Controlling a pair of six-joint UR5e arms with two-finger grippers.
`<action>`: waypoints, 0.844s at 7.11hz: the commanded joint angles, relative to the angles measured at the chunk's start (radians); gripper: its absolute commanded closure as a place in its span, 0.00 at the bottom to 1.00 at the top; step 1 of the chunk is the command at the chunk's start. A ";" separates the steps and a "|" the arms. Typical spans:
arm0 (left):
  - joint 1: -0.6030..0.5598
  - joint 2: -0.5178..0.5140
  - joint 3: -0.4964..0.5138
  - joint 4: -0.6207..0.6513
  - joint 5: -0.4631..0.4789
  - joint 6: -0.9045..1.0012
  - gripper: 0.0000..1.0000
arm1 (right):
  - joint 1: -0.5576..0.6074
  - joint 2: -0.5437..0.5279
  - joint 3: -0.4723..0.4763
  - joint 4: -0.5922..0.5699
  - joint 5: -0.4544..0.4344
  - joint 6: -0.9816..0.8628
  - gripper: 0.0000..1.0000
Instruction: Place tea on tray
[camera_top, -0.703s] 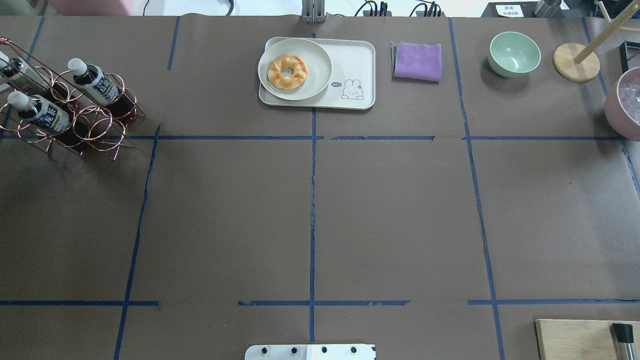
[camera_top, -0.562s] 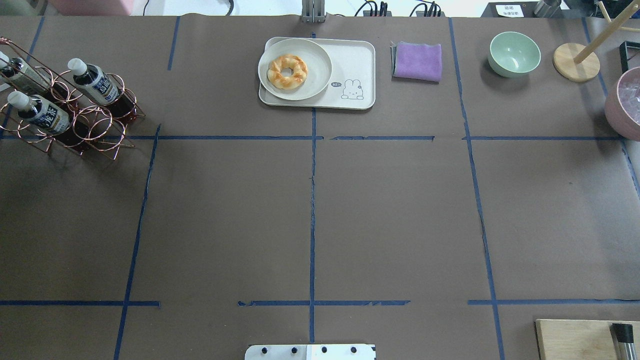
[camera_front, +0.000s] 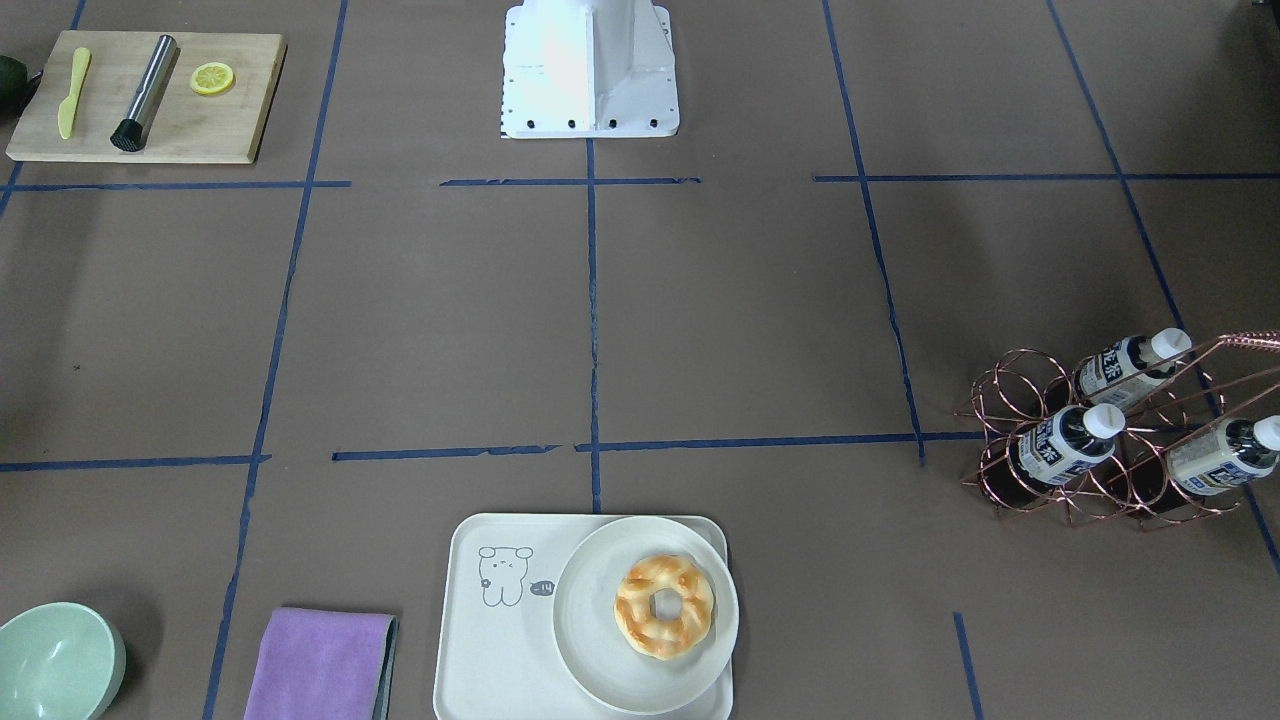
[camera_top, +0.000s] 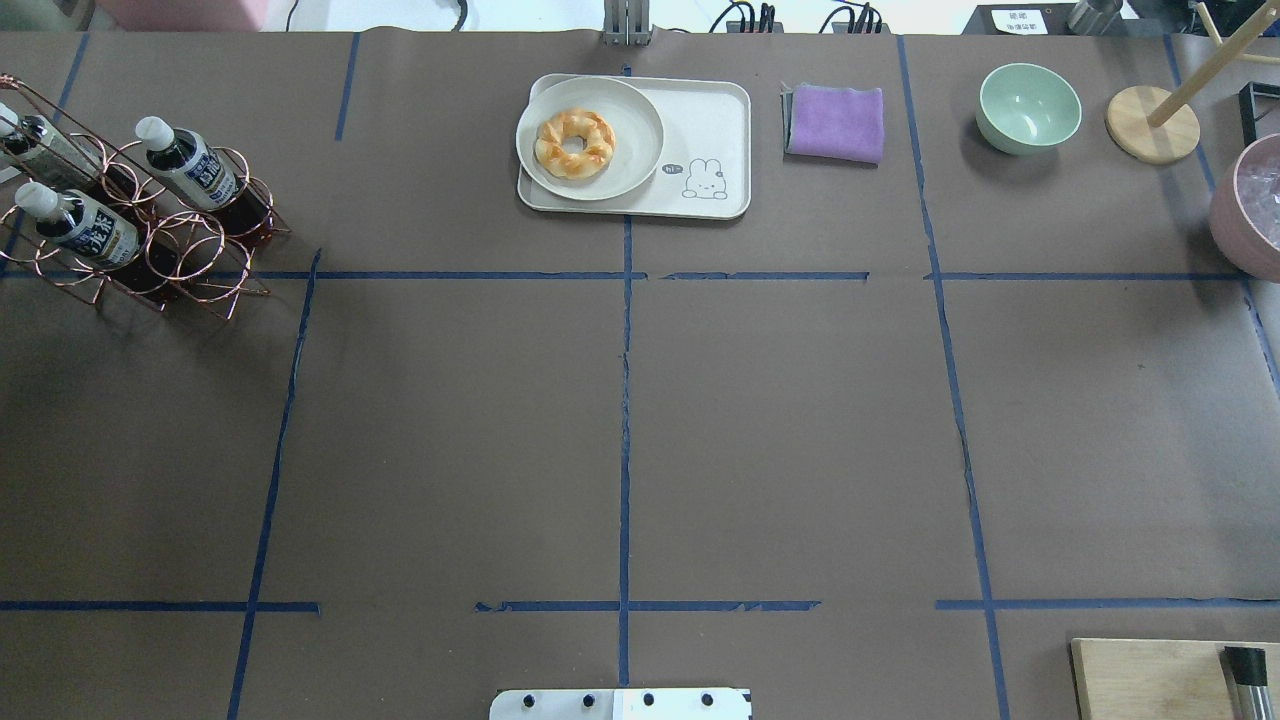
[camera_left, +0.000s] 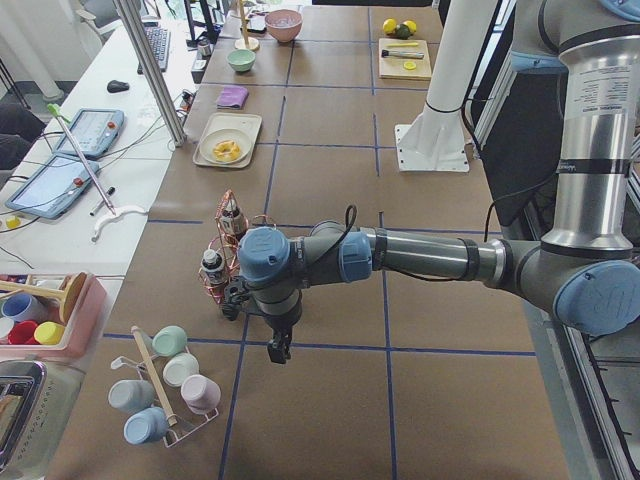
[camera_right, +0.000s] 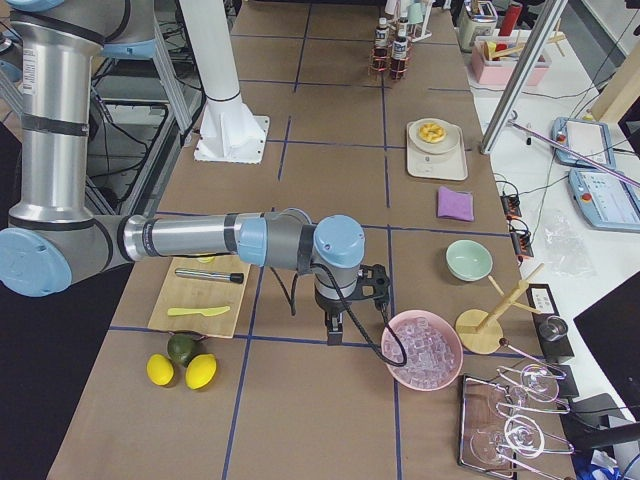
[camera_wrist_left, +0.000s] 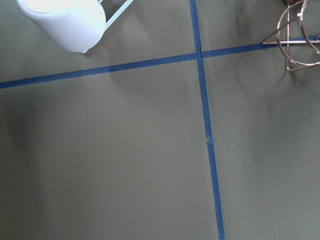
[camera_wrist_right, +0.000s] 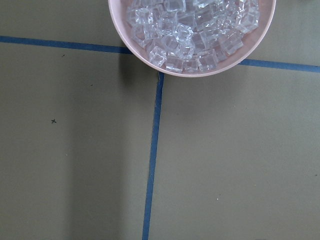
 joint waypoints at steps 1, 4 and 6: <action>0.000 0.002 -0.011 0.001 0.003 -0.003 0.00 | 0.000 -0.001 0.003 0.000 0.000 0.002 0.00; 0.005 -0.075 0.012 -0.181 0.000 -0.009 0.00 | 0.000 0.000 0.003 -0.001 0.000 0.004 0.00; 0.012 -0.069 0.028 -0.237 -0.011 -0.005 0.00 | 0.000 -0.001 0.001 -0.001 0.002 0.004 0.00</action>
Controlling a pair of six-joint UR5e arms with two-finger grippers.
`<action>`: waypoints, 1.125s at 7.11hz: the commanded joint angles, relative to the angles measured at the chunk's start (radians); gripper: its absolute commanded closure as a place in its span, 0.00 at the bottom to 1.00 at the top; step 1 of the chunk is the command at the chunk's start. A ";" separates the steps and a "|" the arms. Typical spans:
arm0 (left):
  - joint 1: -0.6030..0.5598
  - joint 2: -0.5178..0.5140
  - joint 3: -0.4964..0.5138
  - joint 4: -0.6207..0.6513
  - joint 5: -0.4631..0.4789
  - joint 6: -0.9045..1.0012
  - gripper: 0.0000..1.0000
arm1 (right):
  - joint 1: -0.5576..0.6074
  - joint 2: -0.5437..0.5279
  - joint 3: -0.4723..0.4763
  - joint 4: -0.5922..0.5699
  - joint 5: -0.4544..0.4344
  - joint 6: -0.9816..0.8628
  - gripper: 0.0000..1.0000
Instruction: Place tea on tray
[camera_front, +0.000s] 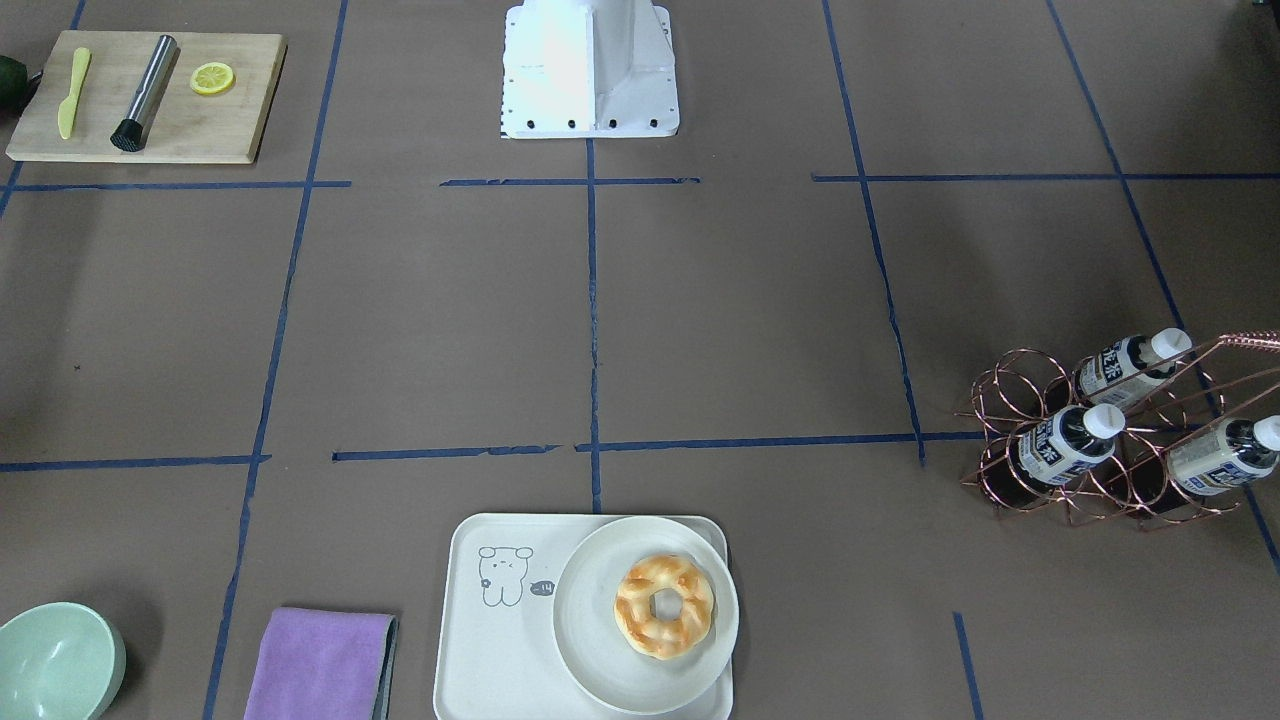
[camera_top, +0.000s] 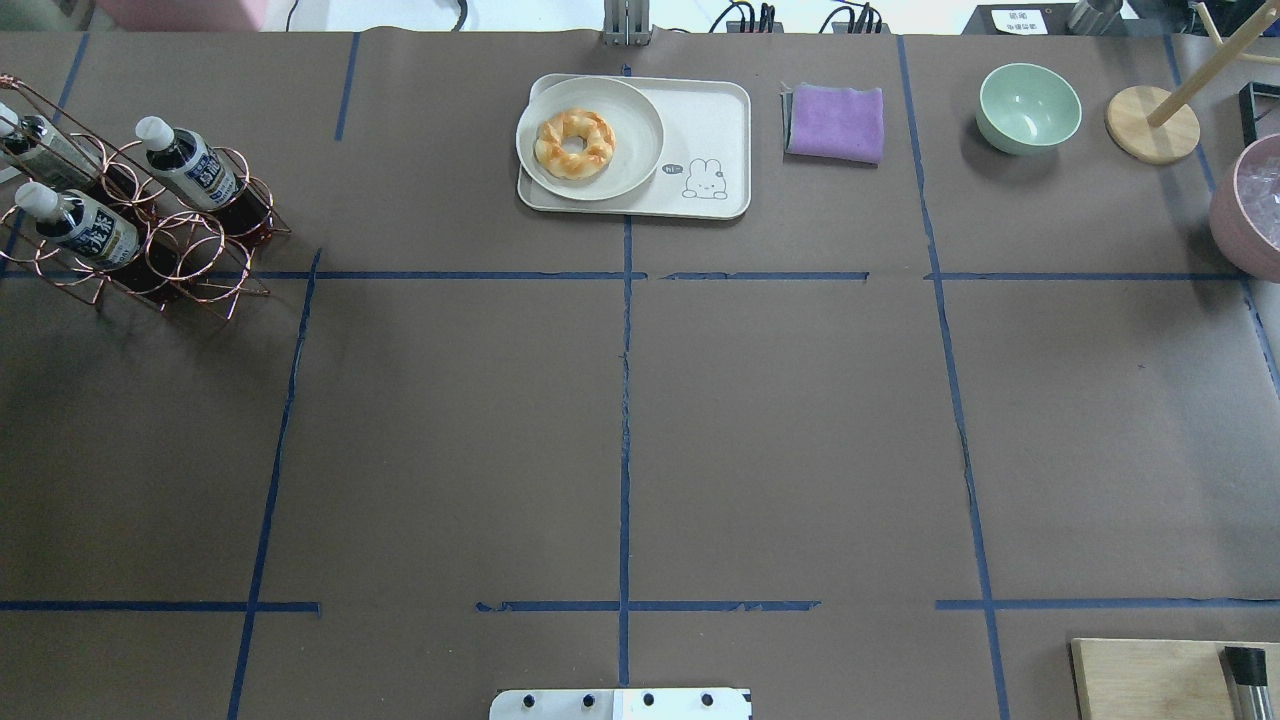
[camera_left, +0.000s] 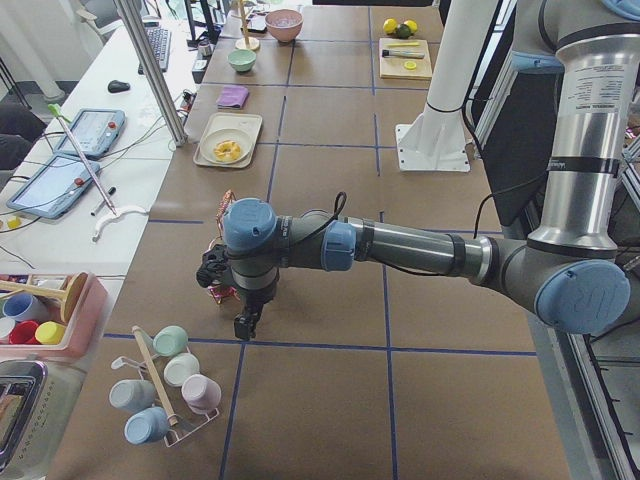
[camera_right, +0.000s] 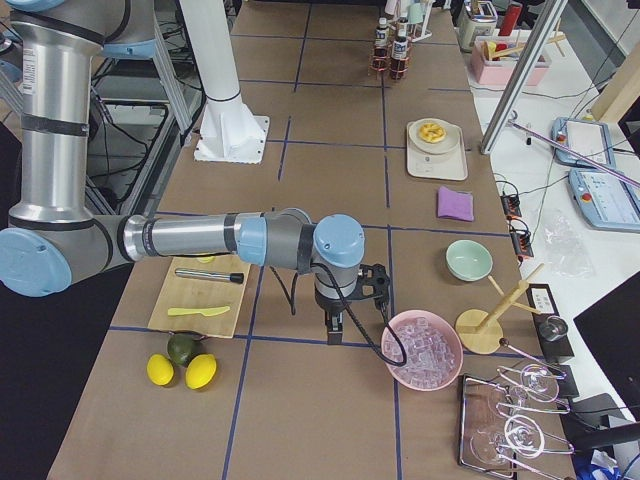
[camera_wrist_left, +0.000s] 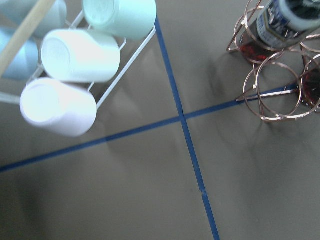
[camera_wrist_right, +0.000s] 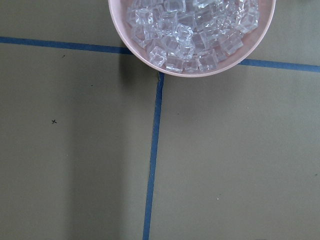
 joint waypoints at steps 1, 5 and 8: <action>0.012 0.007 -0.003 -0.140 -0.004 0.000 0.00 | 0.000 -0.001 -0.001 0.000 0.001 0.000 0.00; 0.213 0.115 -0.015 -0.793 -0.041 -0.687 0.00 | 0.000 -0.001 -0.004 0.000 0.000 -0.001 0.00; 0.329 0.147 -0.180 -0.827 0.086 -0.946 0.00 | 0.000 -0.001 -0.007 0.000 0.000 -0.001 0.00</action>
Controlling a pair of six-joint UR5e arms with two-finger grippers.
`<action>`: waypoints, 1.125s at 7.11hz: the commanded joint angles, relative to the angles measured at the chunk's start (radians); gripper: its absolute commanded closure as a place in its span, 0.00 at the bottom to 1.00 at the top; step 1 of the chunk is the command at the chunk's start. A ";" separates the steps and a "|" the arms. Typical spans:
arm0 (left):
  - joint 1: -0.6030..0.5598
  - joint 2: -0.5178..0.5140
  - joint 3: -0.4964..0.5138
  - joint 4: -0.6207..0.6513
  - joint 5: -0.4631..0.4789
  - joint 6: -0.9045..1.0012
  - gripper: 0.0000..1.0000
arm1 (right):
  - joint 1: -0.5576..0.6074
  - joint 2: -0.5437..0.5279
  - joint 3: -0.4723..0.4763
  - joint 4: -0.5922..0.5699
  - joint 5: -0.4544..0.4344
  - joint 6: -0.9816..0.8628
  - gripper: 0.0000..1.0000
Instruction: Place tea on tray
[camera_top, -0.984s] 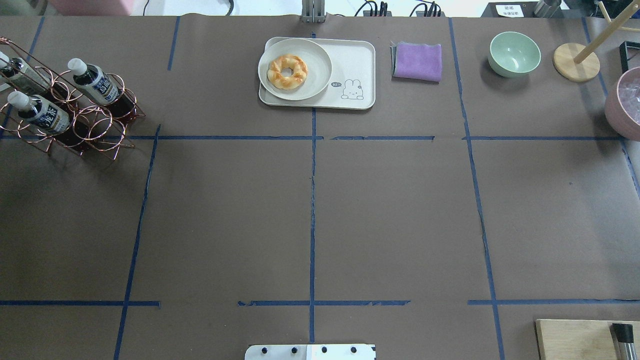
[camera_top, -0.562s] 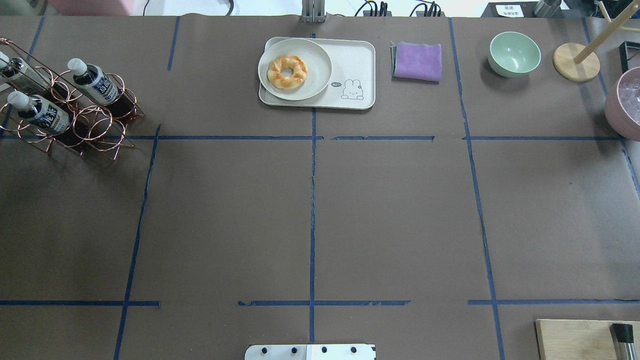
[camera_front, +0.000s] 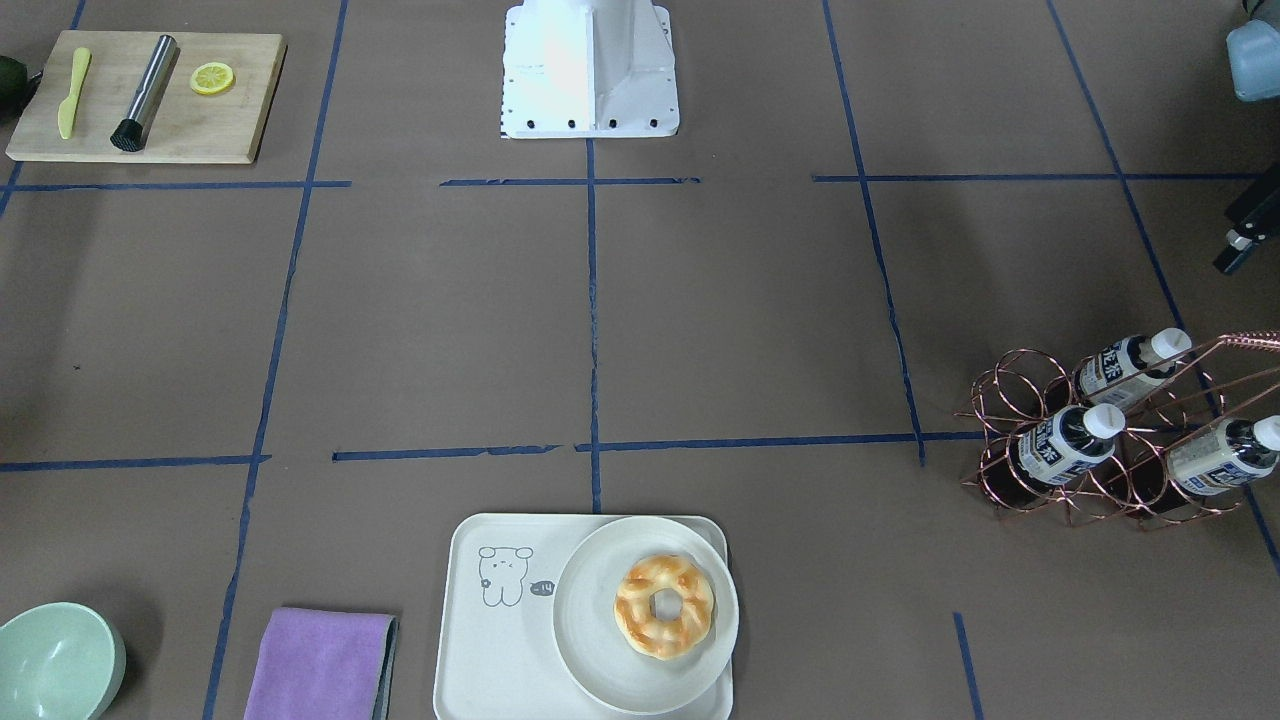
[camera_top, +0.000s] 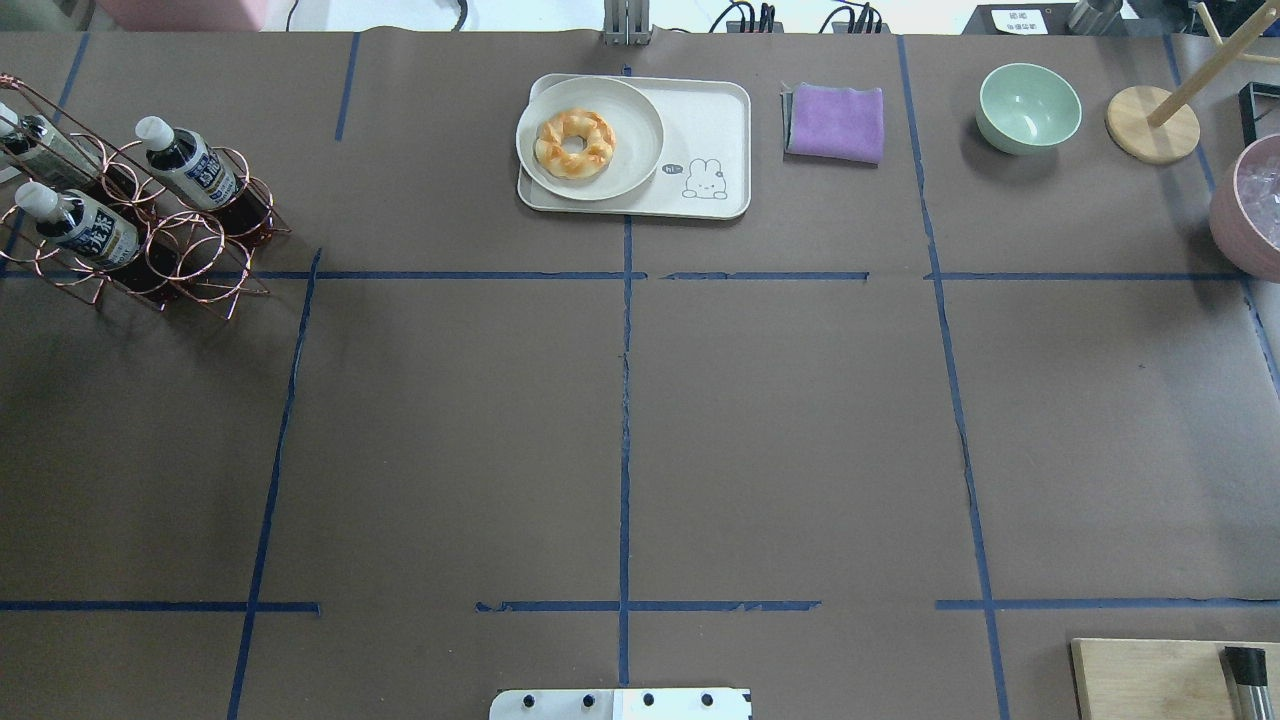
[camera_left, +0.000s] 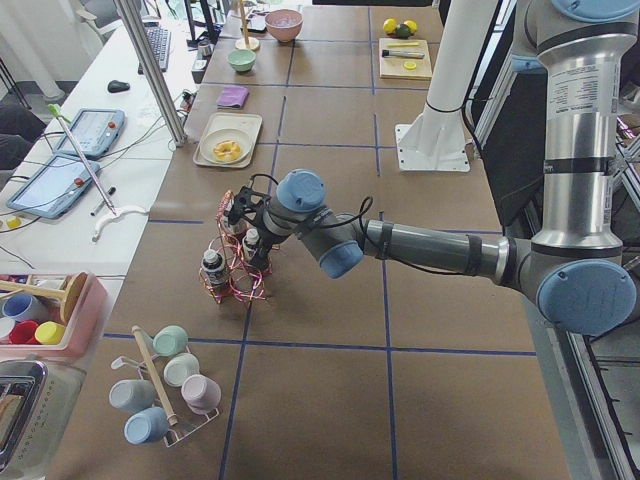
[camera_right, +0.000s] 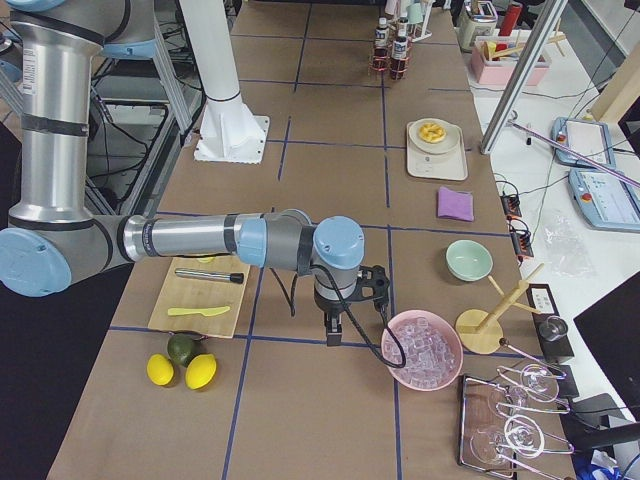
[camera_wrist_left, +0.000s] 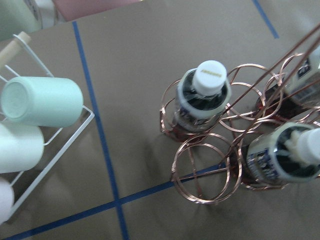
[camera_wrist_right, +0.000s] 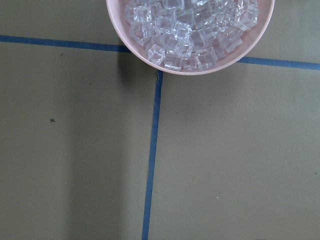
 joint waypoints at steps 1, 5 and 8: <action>0.091 0.025 -0.061 -0.062 0.161 -0.133 0.00 | 0.000 0.000 -0.005 -0.002 0.000 0.000 0.00; 0.254 0.025 -0.051 -0.167 0.551 -0.345 0.02 | -0.002 0.000 -0.006 -0.002 0.000 0.000 0.00; 0.320 0.020 -0.026 -0.184 0.642 -0.368 0.05 | -0.002 0.000 -0.006 -0.002 0.000 0.002 0.00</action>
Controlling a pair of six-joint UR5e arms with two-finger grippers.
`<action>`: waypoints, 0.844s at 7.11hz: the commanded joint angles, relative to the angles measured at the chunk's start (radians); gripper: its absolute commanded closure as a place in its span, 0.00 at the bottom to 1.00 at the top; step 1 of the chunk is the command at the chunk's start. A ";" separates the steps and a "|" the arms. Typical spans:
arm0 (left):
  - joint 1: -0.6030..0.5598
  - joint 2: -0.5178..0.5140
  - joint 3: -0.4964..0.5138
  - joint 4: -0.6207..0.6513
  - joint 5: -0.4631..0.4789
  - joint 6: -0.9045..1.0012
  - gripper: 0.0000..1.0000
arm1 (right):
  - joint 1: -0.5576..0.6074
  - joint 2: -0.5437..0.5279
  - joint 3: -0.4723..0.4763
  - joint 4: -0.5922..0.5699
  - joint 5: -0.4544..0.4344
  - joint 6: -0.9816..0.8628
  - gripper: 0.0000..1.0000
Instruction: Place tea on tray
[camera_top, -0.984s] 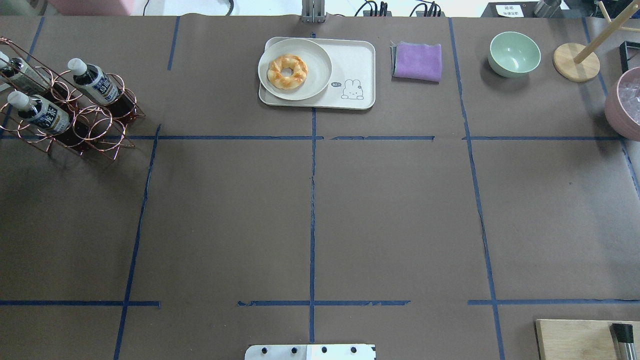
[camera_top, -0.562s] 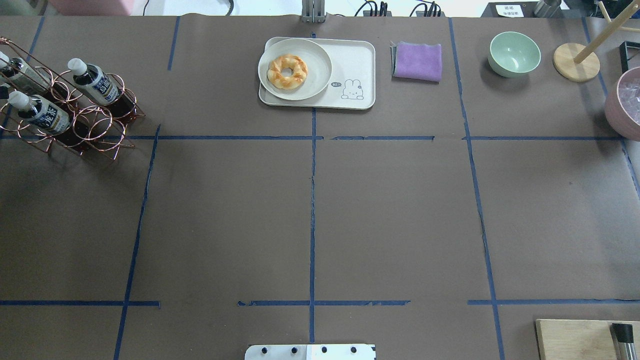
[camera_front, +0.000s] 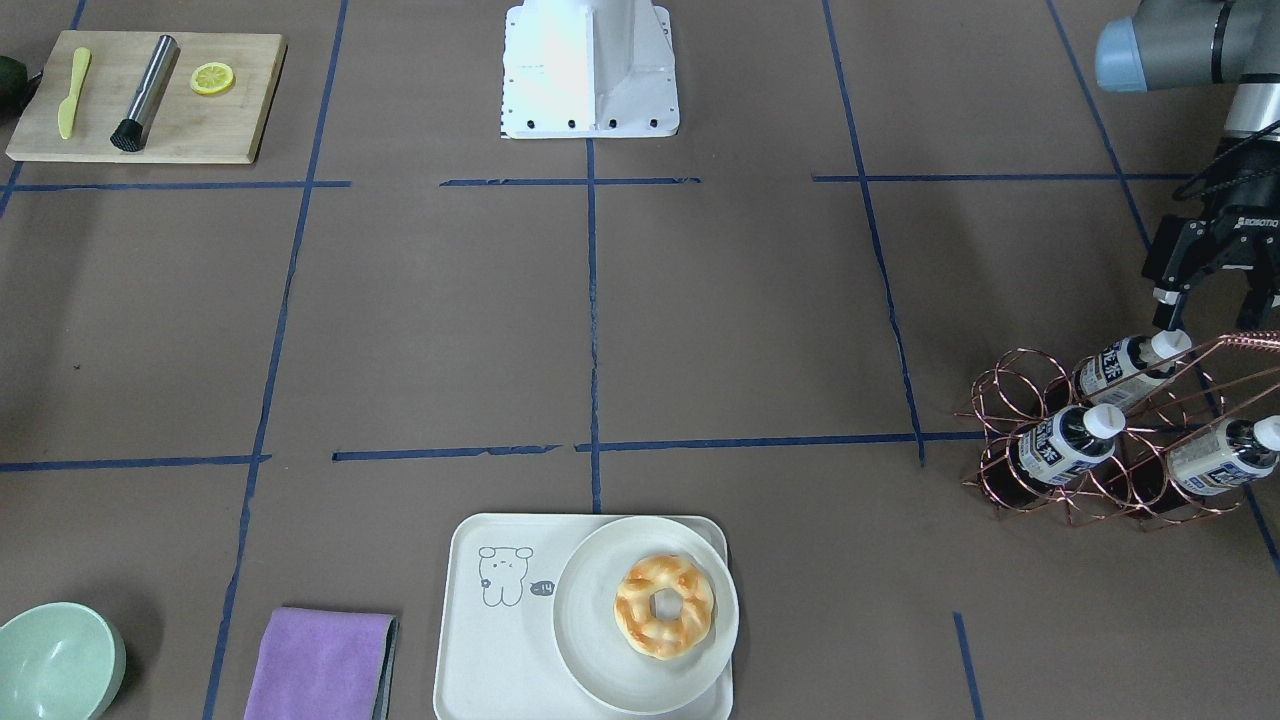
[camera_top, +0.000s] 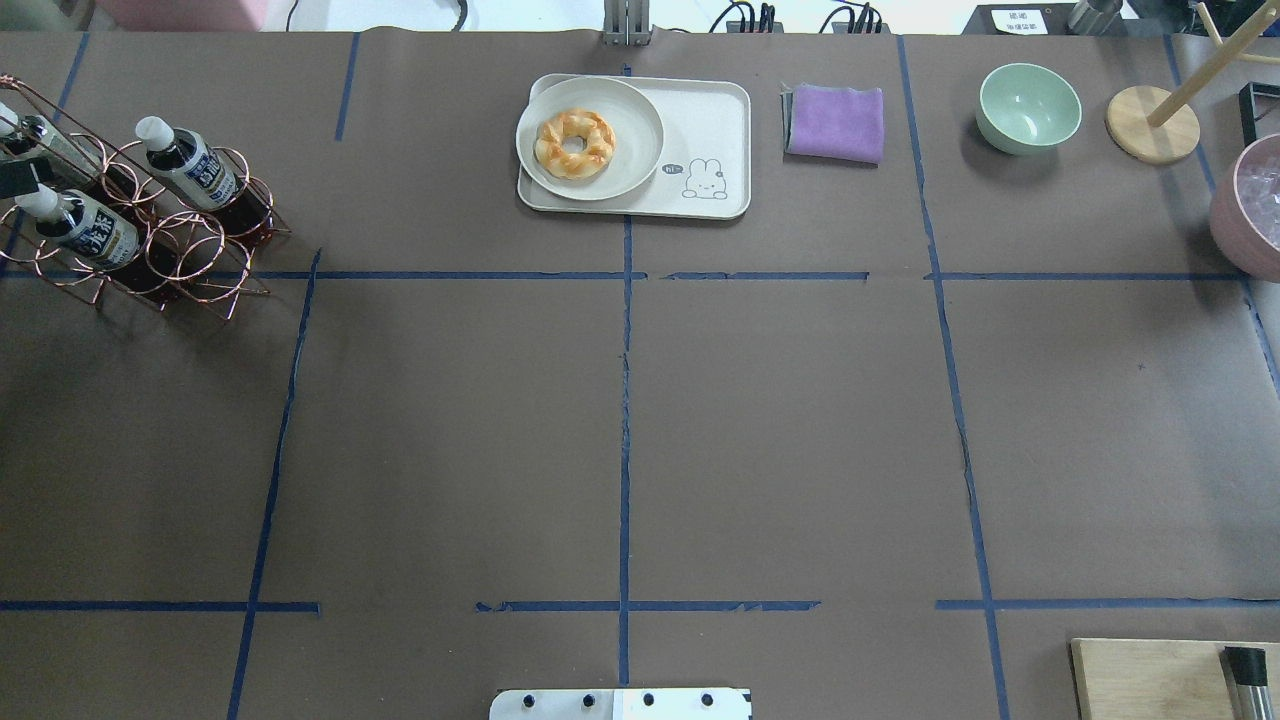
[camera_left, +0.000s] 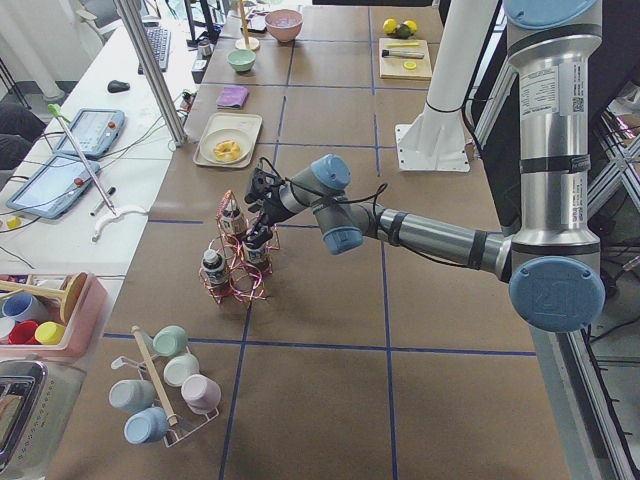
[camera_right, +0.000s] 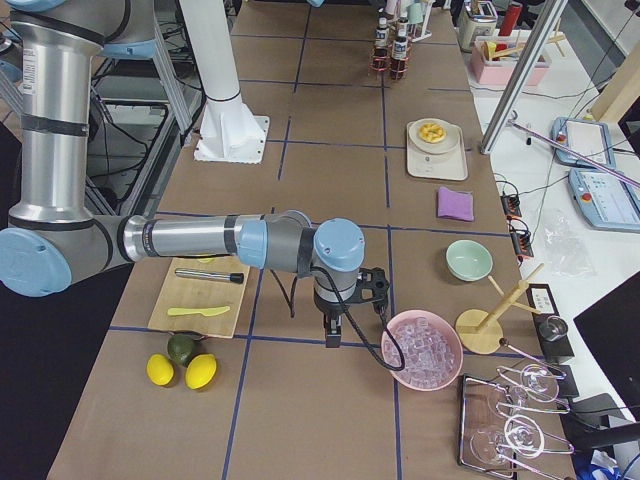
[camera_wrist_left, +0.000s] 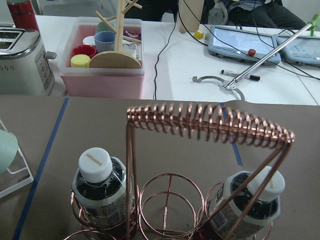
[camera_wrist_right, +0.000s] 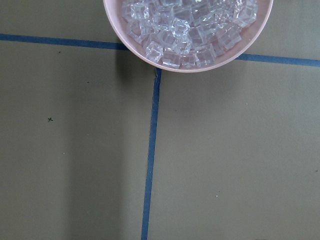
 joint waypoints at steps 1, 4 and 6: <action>0.030 -0.005 0.017 -0.003 0.023 -0.004 0.05 | 0.000 0.000 0.000 0.000 0.000 0.000 0.00; 0.032 -0.007 0.029 -0.012 0.017 -0.002 0.10 | 0.001 0.000 0.000 0.000 0.000 0.000 0.00; 0.032 -0.007 0.050 -0.014 0.017 0.002 0.14 | 0.000 0.000 0.000 0.000 0.000 0.000 0.00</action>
